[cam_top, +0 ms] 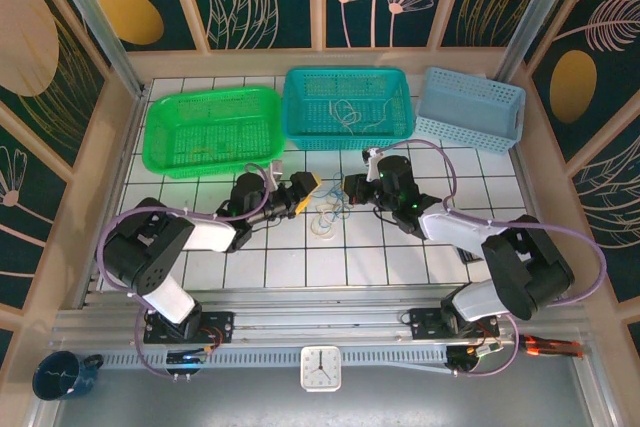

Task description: Untangle the cables

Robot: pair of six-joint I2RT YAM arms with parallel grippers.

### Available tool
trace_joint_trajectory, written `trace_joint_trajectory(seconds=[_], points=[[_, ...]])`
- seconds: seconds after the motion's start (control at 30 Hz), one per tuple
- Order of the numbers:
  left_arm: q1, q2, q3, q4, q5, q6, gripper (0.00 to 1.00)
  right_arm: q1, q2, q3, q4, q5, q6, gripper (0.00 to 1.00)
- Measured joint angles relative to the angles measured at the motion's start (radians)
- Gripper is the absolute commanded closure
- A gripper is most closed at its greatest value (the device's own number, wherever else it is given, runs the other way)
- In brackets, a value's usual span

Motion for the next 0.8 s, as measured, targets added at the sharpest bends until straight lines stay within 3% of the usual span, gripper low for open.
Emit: trace_joint_trajectory(seconds=[0.3,0.8], points=[[-0.004,0.04,-0.01,0.079,0.0,-0.054,0.12,0.0,-0.001,0.0,0.0,0.0,0.003,1.0],[-0.005,0.208,0.076,0.126,-0.001,-0.074,0.39,0.0,-0.035,-0.013,0.0,0.0,0.006,1.0]])
